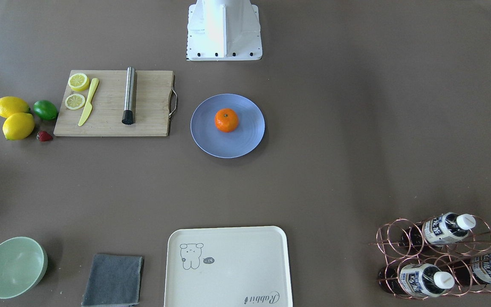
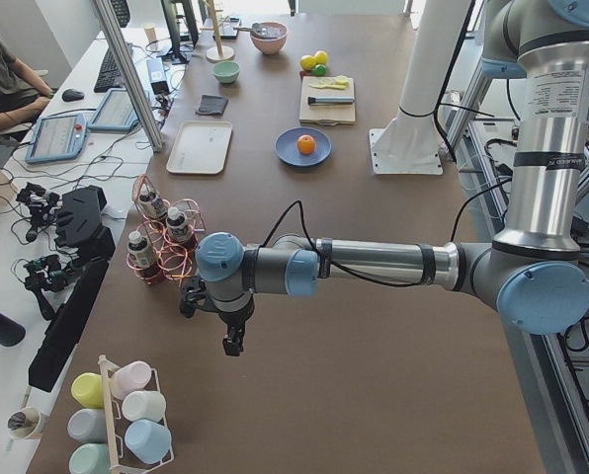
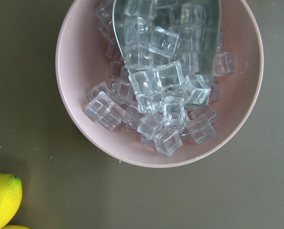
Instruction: Pick orange to plate
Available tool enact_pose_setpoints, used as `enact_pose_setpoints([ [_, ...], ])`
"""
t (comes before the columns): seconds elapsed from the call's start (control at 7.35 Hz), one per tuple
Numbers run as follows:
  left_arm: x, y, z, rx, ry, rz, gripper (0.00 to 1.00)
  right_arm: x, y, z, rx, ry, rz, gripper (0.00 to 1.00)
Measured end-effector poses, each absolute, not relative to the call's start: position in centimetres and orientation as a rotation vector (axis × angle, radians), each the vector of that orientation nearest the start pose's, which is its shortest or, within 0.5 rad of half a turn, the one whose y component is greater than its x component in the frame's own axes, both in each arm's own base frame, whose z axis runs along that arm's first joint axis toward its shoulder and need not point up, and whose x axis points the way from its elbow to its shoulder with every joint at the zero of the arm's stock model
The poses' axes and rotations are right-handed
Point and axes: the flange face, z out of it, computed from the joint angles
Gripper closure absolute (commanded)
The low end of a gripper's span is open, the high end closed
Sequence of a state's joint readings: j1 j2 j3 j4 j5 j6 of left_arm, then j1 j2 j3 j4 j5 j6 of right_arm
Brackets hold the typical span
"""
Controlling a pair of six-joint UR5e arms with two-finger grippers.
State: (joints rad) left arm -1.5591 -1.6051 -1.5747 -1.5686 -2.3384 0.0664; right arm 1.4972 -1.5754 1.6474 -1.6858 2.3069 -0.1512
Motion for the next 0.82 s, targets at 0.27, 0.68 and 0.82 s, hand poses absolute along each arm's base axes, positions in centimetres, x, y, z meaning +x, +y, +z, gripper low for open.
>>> enact_pose_setpoints([
  [0.27,-5.8,-50.0,64.4,0.072,0.770,0.093,0.03,3.0,-48.9,63.7,-0.012,-0.740,-0.199,0.00],
  [0.68,-5.8,-49.4,64.8,0.055,0.774,0.049,0.03,3.0,-48.9,63.6,-0.011,-0.742,-0.199,0.00],
  [0.82,-5.8,-49.3,64.7,0.047,0.775,0.027,0.03,3.0,-48.9,63.7,-0.012,-0.742,-0.198,0.00],
])
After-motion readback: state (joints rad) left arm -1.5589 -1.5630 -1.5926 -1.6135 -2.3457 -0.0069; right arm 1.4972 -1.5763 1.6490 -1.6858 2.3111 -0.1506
